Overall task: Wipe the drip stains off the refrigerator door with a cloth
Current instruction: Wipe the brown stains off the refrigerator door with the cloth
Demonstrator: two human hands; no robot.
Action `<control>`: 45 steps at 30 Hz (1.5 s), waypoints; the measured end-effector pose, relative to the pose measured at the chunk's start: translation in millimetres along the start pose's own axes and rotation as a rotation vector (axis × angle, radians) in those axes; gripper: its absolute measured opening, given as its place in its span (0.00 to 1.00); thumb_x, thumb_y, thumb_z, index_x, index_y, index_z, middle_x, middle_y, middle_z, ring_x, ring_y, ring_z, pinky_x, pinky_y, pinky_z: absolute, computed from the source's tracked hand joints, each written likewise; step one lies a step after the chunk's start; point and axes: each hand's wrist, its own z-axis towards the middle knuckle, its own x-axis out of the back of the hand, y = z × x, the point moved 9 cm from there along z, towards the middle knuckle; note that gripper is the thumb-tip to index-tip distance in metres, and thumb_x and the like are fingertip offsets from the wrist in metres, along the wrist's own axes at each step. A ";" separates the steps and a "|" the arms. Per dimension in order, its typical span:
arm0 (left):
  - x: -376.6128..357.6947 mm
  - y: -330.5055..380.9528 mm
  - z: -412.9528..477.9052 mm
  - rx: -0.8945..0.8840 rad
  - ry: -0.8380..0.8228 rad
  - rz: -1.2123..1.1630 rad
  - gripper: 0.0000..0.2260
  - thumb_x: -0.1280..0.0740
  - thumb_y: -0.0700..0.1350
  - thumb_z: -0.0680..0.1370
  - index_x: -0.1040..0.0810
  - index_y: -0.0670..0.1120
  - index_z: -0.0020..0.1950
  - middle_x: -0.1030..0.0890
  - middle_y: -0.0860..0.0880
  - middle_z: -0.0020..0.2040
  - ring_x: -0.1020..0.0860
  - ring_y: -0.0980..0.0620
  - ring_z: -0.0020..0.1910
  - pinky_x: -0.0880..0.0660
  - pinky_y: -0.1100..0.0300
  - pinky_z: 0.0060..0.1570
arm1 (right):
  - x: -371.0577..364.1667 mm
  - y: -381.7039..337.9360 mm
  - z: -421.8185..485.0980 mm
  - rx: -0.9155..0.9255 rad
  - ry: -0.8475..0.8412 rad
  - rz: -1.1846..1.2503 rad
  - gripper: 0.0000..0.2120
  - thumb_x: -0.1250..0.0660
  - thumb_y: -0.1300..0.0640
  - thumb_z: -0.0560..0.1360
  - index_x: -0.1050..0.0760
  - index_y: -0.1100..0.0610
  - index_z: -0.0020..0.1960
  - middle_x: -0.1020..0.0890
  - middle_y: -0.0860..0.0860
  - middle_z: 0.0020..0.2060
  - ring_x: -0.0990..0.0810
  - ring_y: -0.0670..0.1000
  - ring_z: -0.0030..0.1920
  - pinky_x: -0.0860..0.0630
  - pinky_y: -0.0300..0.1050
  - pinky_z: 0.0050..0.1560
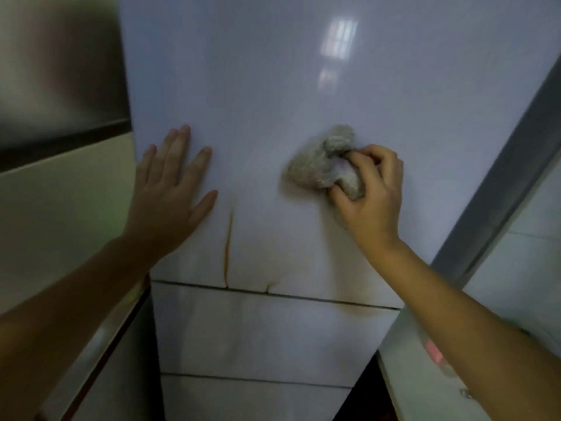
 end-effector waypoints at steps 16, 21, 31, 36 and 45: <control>-31.0 -22.1 -96.1 -0.080 -0.148 -0.043 0.27 0.40 0.52 0.83 0.35 0.38 0.79 0.39 0.34 0.80 0.39 0.35 0.79 0.36 0.41 0.76 | -106.6 -69.7 -123.5 0.409 -0.404 -0.035 0.20 0.26 0.51 0.69 0.20 0.58 0.58 0.20 0.59 0.55 0.24 0.60 0.52 0.24 0.53 0.48; -31.9 -35.9 -115.0 -0.025 -0.130 -0.014 0.28 0.40 0.52 0.83 0.36 0.38 0.78 0.39 0.33 0.80 0.39 0.35 0.79 0.34 0.41 0.75 | -101.3 -109.9 -31.5 0.317 -0.189 0.002 0.20 0.25 0.54 0.69 0.19 0.60 0.59 0.21 0.60 0.56 0.24 0.62 0.53 0.28 0.52 0.51; -51.2 -34.7 -129.5 -0.046 -0.103 0.052 0.30 0.36 0.50 0.83 0.39 0.36 0.80 0.40 0.32 0.80 0.41 0.34 0.80 0.37 0.43 0.77 | -151.4 -94.4 -190.5 0.523 -0.421 -0.005 0.17 0.24 0.50 0.76 0.17 0.58 0.60 0.18 0.58 0.59 0.22 0.60 0.56 0.26 0.54 0.52; -49.3 -36.0 -128.5 -0.036 -0.115 0.060 0.31 0.37 0.52 0.83 0.40 0.37 0.80 0.41 0.33 0.80 0.42 0.35 0.80 0.37 0.44 0.78 | -132.9 -98.3 -140.4 0.490 -0.382 -0.016 0.17 0.24 0.51 0.73 0.17 0.57 0.60 0.18 0.58 0.57 0.22 0.61 0.53 0.26 0.54 0.48; -50.9 -34.2 -128.9 -0.061 -0.096 0.062 0.30 0.40 0.52 0.84 0.39 0.36 0.80 0.40 0.33 0.80 0.41 0.35 0.80 0.38 0.46 0.78 | -147.4 -116.6 -125.5 0.407 -0.323 0.022 0.20 0.26 0.49 0.74 0.18 0.58 0.62 0.19 0.59 0.58 0.22 0.62 0.54 0.29 0.53 0.51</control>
